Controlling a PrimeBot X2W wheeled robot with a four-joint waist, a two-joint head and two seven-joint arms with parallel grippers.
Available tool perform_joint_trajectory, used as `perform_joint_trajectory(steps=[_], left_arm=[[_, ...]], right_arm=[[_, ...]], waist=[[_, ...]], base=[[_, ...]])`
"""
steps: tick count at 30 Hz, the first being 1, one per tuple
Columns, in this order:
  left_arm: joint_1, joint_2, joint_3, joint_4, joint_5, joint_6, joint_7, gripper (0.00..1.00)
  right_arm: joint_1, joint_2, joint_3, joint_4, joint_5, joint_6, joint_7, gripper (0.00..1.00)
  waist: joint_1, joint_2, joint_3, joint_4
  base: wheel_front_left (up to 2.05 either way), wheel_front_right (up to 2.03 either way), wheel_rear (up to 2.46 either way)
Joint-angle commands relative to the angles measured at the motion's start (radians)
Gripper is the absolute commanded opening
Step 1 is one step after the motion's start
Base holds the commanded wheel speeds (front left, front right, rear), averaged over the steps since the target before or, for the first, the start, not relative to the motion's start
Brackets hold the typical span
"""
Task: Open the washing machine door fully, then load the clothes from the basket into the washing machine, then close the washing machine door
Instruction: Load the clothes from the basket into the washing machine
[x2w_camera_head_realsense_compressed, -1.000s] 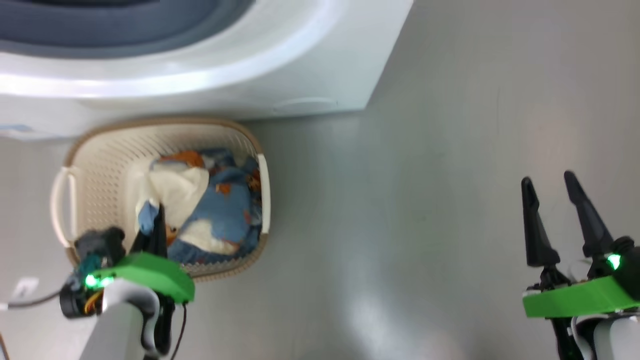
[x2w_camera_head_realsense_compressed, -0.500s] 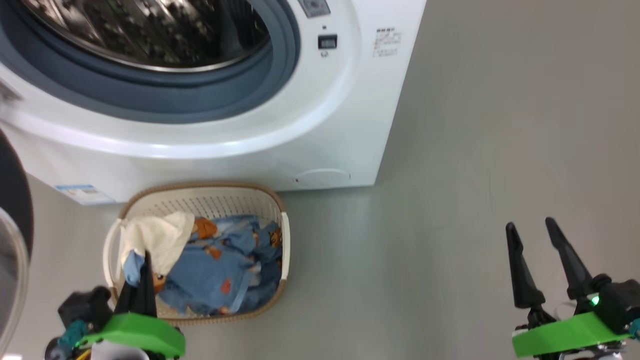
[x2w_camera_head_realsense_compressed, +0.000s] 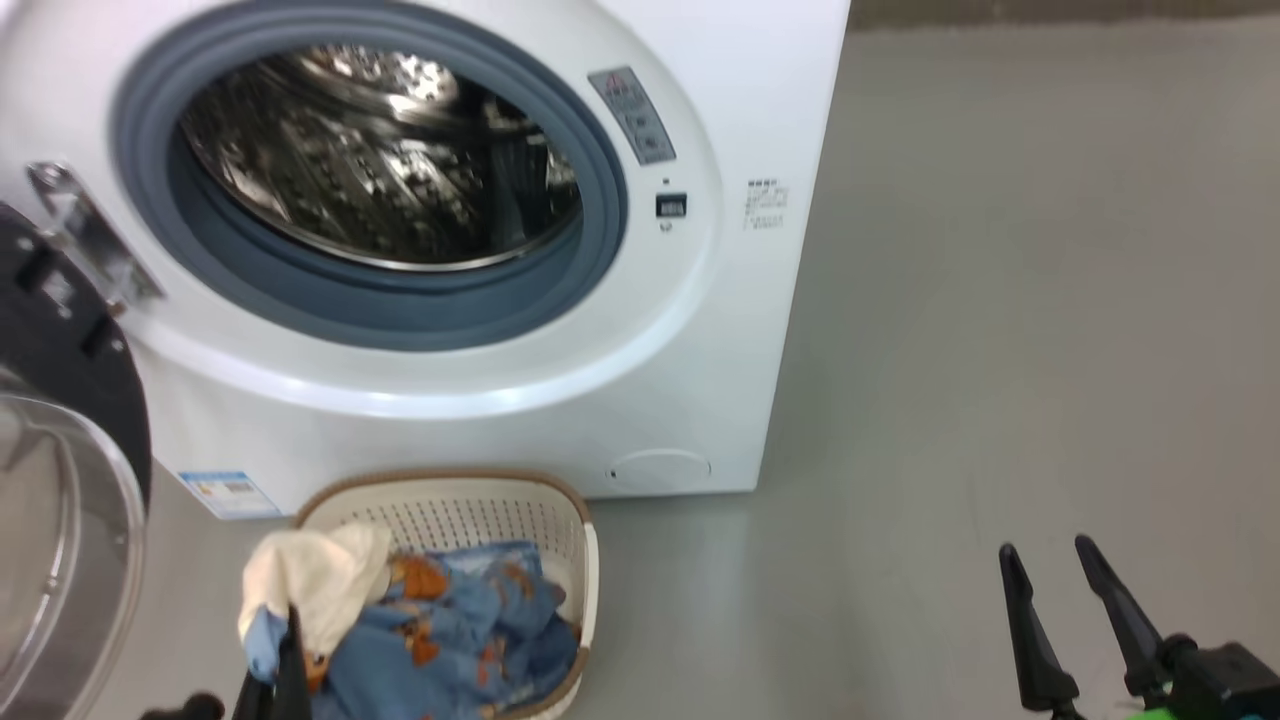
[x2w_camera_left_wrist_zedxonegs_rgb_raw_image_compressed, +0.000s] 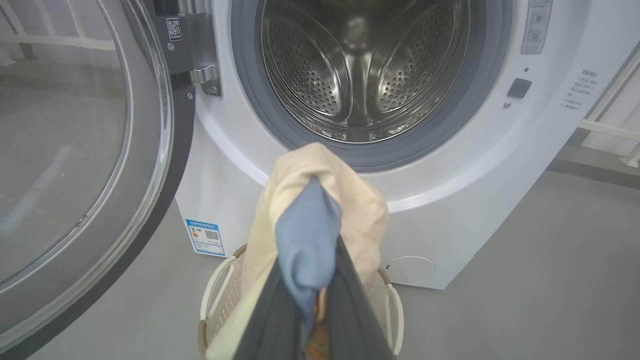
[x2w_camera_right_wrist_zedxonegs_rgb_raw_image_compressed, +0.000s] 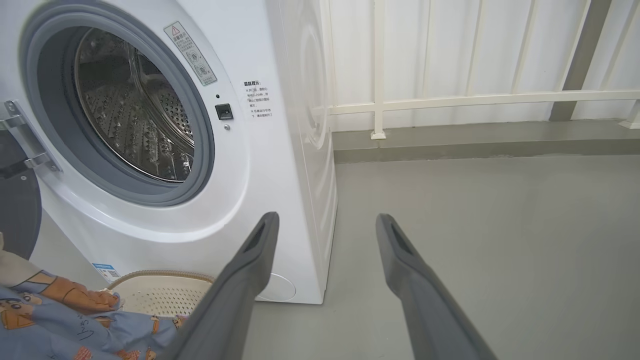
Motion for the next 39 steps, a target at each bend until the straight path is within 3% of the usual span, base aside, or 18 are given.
perform_joint_trajectory(steps=[1, 23, 32, 39], left_arm=[[0.016, 0.015, 0.034, -0.048, 0.019, 0.015, -0.010, 0.00], [0.108, 0.015, 0.005, -0.246, 0.040, 0.072, -0.010, 0.00], [0.114, 0.015, -0.013, -0.272, 0.055, 0.071, -0.010, 0.00], [0.026, 0.015, -0.015, -0.232, 0.054, 0.050, -0.010, 0.00]], right_arm=[[0.013, -0.007, 0.020, -0.021, -0.009, 0.002, -0.005, 1.00], [0.038, 0.009, -0.006, -0.008, -0.025, 0.002, -0.005, 1.00], [0.040, 0.011, 0.006, -0.010, -0.025, 0.002, -0.005, 1.00], [0.019, 0.014, 0.023, -0.008, -0.013, 0.002, -0.005, 1.00]], waist=[[0.0000, 0.0000, -0.079, 0.014], [0.0000, 0.0000, -0.125, 0.011], [0.0000, 0.0000, -0.106, -0.001], [0.0000, 0.0000, -0.052, -0.035]], base=[[0.00, 0.00, 0.00], [0.00, 0.00, 0.00], [0.00, 0.00, 0.00], [0.00, 0.00, 0.00]])
